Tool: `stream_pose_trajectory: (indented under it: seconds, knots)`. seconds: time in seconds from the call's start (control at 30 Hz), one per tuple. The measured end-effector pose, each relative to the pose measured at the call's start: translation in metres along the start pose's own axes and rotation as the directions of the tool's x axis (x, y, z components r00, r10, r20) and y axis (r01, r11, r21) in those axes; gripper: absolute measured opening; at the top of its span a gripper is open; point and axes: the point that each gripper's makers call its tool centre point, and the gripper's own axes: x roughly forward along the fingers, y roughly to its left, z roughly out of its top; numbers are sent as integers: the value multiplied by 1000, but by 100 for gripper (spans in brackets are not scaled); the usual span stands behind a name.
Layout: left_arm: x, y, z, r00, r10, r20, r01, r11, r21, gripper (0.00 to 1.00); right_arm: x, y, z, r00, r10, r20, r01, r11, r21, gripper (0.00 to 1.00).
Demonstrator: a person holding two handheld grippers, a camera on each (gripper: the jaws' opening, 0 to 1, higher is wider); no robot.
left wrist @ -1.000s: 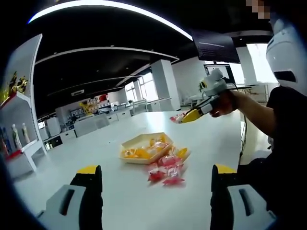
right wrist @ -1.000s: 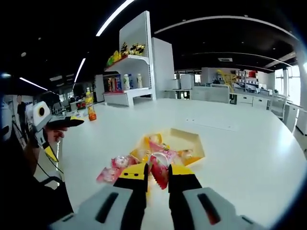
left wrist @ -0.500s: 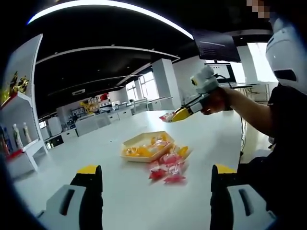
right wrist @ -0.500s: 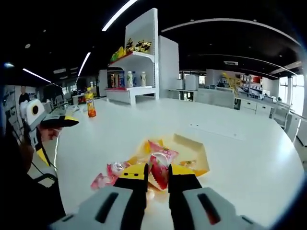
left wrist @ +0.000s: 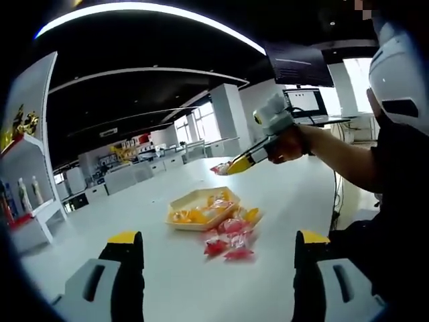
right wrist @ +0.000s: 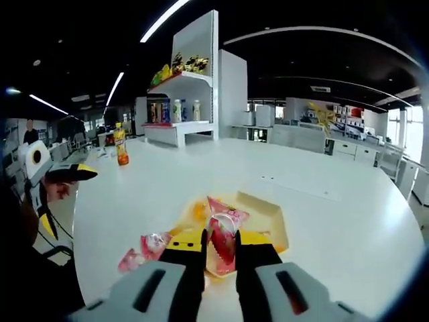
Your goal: Pick up the marshmallows scattered on the table and place them into the bowl on the table
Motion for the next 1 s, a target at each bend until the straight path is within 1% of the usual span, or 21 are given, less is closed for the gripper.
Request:
stream_pose_trajectory:
  seconds: [0.03,0.07,0.13,0.33,0.4,0.47,0.57,0.63,0.77,0.8,0.9,1.0]
  knots:
    - [0,0,0,1000,-1,1,1,1000,0,93,0,0,0,1000,0,0,0,1000,0,14]
    - [-1,-1,1,1000,-3,7,3,1000,-4,93,6,-2,0,1000,-3,-5,3,1000,0,14]
    - [-1,-1,0,1000,-2,3,2,1000,-3,93,11,-6,-1,1000,-24,-19,23,999,-21,14]
    - [-3,-1,0,1000,-1,3,1,1000,-2,93,25,-14,-2,998,-49,-38,47,998,-44,14]
    - [-4,0,-1,1000,2,5,-2,1000,-5,93,30,-17,-2,998,-54,-44,53,998,-41,14]
    - [-2,-1,-4,1000,0,-8,0,1000,-6,93,36,-18,-3,997,-57,-49,55,998,-35,15]
    - [-1,-4,-6,1000,-11,-14,11,1000,-6,93,45,-20,-6,996,-65,-61,62,997,-36,15]
    - [-1,-5,-7,1000,-14,-12,14,1000,-10,93,47,-17,-10,994,-75,-77,72,996,-46,15]
    - [-2,-2,-7,1000,-5,-11,5,1000,-16,93,60,-21,-15,992,-82,-98,78,996,-53,15]
    - [-2,-1,-8,1000,-3,-14,3,1000,-18,93,65,-21,-18,991,-83,-108,76,995,-72,15]
    - [-3,-1,-9,1000,-4,-16,3,1000,-19,93,70,-20,-21,989,-94,-114,84,992,-92,15]
    - [-3,-1,-9,1000,-5,-18,5,1000,-20,93,78,-22,-20,987,-104,-120,90,989,-114,15]
